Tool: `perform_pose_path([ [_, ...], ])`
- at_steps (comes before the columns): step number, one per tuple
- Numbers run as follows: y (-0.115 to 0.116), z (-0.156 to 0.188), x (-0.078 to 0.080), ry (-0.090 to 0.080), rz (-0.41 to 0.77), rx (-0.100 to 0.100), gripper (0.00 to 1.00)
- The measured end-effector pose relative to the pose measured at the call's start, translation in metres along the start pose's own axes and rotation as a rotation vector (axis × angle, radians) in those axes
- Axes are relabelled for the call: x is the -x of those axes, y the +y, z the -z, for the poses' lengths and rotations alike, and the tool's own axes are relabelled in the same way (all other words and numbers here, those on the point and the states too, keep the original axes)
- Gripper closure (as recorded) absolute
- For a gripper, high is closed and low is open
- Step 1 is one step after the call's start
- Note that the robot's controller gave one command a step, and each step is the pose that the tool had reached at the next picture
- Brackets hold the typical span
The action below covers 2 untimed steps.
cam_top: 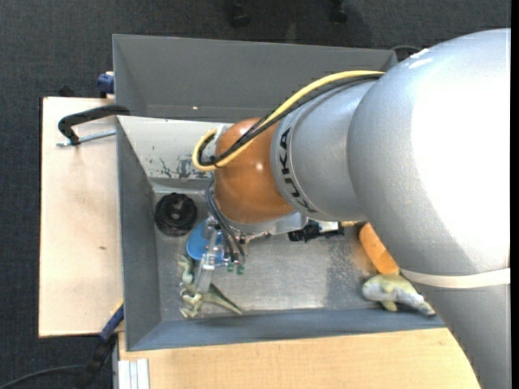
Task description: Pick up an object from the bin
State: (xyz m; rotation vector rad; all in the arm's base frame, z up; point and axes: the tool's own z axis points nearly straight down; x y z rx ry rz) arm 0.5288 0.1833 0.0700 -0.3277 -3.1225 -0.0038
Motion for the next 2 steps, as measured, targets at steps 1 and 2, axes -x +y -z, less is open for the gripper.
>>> perform_pose_path([
  [1, -0.001, 0.001, 0.001, -0.002, -0.002, -0.001, 1.00],
  [2, -0.008, 0.150, 0.034, -0.015, -0.021, 0.006, 1.00],
])
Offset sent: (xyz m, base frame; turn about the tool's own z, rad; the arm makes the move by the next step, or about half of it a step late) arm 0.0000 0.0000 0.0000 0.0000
